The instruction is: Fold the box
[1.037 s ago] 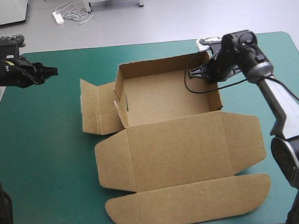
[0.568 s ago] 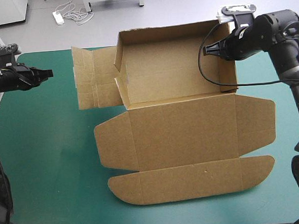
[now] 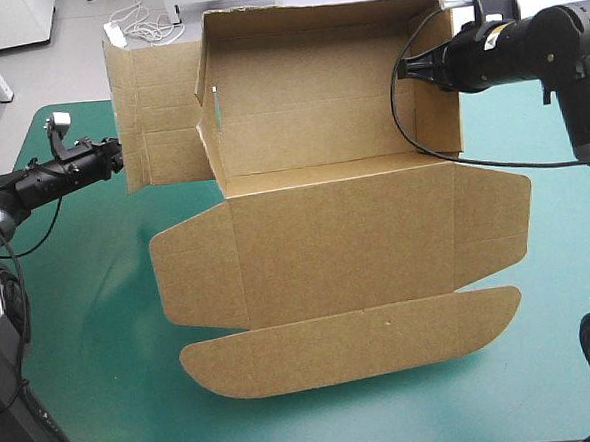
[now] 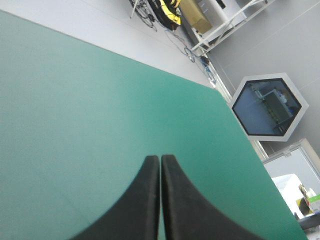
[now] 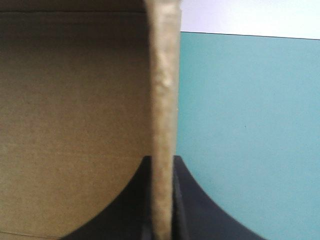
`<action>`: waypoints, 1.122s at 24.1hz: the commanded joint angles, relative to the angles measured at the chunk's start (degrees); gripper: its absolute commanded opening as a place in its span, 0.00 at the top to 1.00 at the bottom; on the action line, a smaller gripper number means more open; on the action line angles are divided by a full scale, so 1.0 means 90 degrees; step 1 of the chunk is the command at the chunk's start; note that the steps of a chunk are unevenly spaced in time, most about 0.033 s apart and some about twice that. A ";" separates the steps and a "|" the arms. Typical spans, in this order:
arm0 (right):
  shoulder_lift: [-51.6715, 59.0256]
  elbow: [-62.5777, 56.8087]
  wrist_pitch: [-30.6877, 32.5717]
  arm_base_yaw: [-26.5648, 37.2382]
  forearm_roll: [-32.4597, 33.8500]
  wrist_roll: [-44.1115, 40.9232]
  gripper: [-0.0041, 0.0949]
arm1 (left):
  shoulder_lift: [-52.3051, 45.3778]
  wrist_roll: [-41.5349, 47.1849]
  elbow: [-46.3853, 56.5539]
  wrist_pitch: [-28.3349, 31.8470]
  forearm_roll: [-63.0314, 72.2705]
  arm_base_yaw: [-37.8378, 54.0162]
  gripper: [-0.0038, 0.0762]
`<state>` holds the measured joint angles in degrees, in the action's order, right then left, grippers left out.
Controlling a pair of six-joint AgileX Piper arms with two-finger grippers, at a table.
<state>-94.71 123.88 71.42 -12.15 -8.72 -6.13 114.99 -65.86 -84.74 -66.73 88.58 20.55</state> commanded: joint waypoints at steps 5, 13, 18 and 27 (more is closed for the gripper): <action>0.0283 0.0202 -0.0006 0.0041 0.0104 0.0047 0.98 | -0.0729 0.0166 -0.0728 -0.0861 0.0581 -0.0750 0.96; 0.0283 0.0202 -0.0101 0.0041 0.0410 0.0047 0.98 | -0.1406 0.0609 -0.1052 -0.0861 0.0597 -0.0940 0.95; 0.0283 0.0202 -0.0277 0.0041 0.0434 0.0057 0.98 | -0.1617 0.0792 -0.1052 -0.0861 0.0568 -0.0940 0.95; 0.0242 0.0202 -0.0540 0.0041 0.0778 0.0004 0.98 | -0.2185 0.1058 -0.1052 -0.0861 0.0568 -0.1304 0.95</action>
<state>-94.71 123.88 71.20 -12.15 -2.23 -5.49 100.12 -57.19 -92.21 -68.76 89.04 10.50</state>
